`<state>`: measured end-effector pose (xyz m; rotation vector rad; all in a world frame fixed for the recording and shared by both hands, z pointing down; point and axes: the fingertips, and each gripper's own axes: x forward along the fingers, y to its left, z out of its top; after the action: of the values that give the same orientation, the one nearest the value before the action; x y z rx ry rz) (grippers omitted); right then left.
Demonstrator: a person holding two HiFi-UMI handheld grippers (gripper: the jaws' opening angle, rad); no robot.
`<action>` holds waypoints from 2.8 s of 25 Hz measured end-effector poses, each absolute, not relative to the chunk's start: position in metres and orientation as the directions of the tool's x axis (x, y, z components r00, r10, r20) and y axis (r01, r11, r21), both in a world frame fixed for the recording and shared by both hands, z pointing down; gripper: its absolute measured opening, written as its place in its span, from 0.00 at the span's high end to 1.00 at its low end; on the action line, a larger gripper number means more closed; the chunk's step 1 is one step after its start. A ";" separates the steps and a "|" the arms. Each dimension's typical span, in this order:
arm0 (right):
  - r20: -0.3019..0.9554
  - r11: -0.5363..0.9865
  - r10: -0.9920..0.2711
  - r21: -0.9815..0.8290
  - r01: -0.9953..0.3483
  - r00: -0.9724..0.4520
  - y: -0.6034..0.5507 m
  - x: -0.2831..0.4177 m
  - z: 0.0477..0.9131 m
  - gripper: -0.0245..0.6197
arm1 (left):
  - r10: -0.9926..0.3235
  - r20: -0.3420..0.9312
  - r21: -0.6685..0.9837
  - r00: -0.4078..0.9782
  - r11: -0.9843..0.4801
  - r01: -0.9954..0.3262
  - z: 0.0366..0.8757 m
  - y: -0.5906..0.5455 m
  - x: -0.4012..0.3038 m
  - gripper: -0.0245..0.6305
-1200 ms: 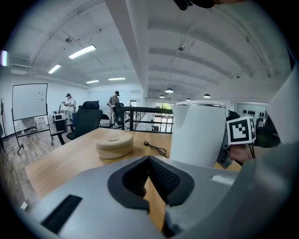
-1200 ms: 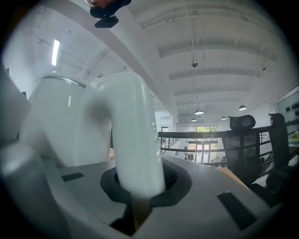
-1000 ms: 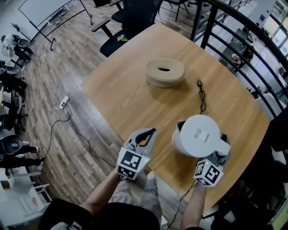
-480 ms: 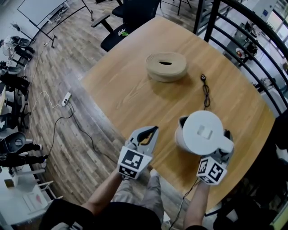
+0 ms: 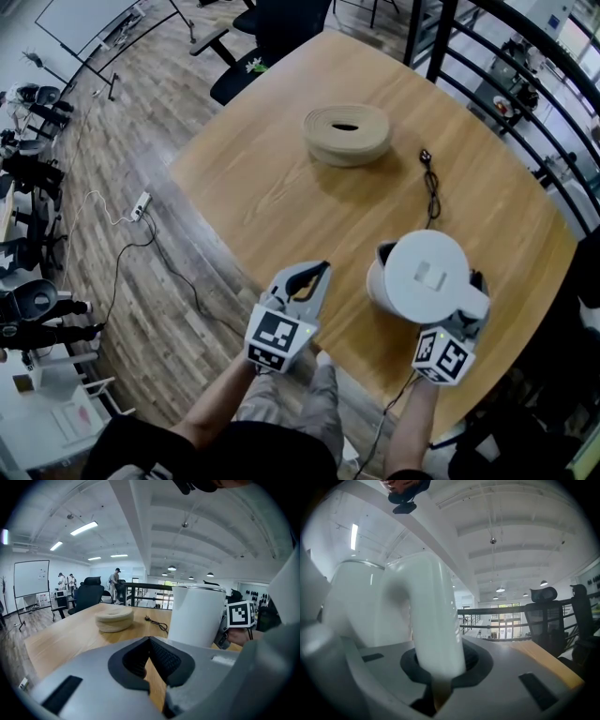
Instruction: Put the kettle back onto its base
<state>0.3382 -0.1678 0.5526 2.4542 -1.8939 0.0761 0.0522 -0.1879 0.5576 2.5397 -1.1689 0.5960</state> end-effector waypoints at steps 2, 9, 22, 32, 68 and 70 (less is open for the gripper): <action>0.058 -0.252 -0.966 0.000 -0.968 0.252 -0.167 0.339 0.554 0.90 | -0.654 0.479 0.081 0.586 -0.632 -0.771 0.558 -0.188 0.052 0.97; 0.033 -0.245 -0.969 -0.016 -0.969 0.245 -0.160 0.340 0.557 0.90 | -0.649 0.483 0.082 0.588 -0.635 -0.768 0.559 -0.183 0.053 0.97; 0.016 -0.222 -0.975 0.001 -0.975 0.222 -0.154 0.335 0.556 0.89 | -0.636 0.491 0.083 0.595 -0.646 -0.759 0.562 -0.175 0.057 0.97; 0.021 -0.245 -0.969 -0.009 -0.969 0.245 -0.148 0.338 0.560 0.86 | -0.629 0.492 0.086 0.602 -0.653 -0.753 0.566 -0.169 0.055 0.97; 0.113 -0.321 -0.939 0.043 -0.946 0.324 -0.091 0.317 0.526 0.64 | -0.597 0.411 0.077 0.689 -0.730 -0.679 0.501 -0.154 0.045 0.97; 0.112 -0.328 -0.937 0.046 -0.943 0.332 -0.084 0.314 0.519 0.64 | -0.590 0.400 0.076 0.702 -0.742 -0.666 0.493 -0.152 0.047 0.97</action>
<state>0.3138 -0.0839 0.5193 2.4785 -1.7568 0.0987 0.0471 -0.1519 0.4929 2.6956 -1.0086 0.5229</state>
